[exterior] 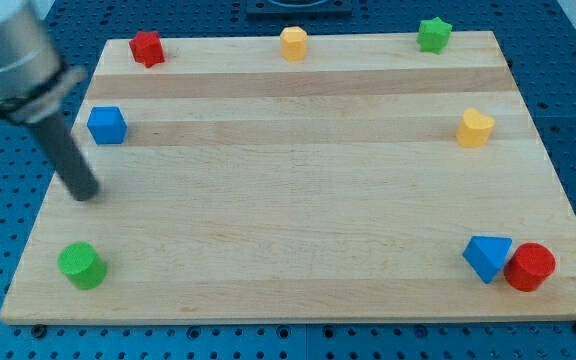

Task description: Move the cube towards the center

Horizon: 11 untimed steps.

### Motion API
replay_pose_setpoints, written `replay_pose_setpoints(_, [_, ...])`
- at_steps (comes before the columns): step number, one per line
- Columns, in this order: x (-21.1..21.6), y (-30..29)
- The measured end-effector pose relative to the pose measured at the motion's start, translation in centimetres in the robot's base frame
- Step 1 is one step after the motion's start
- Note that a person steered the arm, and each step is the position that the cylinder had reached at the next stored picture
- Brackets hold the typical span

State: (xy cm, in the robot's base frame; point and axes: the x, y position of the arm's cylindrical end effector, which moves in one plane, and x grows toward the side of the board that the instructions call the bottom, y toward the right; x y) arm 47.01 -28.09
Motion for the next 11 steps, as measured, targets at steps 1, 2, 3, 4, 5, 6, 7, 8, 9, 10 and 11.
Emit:
replay_pose_setpoints(1, [-2.7, -2.4])
replay_pose_setpoints(2, [-5.8, -2.4])
replay_pose_setpoints(3, [-12.0, -2.4])
replay_pose_setpoints(4, [-13.0, -2.4])
replay_pose_setpoints(5, [-10.4, -2.4])
replay_pose_setpoints(6, [-9.6, -2.3])
replay_pose_setpoints(7, [-9.7, -0.8])
replay_pose_setpoints(8, [-10.5, 1.0])
replay_pose_setpoints(9, [-9.7, 4.4])
replay_pose_setpoints(10, [-7.3, 8.5])
replay_pose_setpoints(11, [-6.3, 12.2])
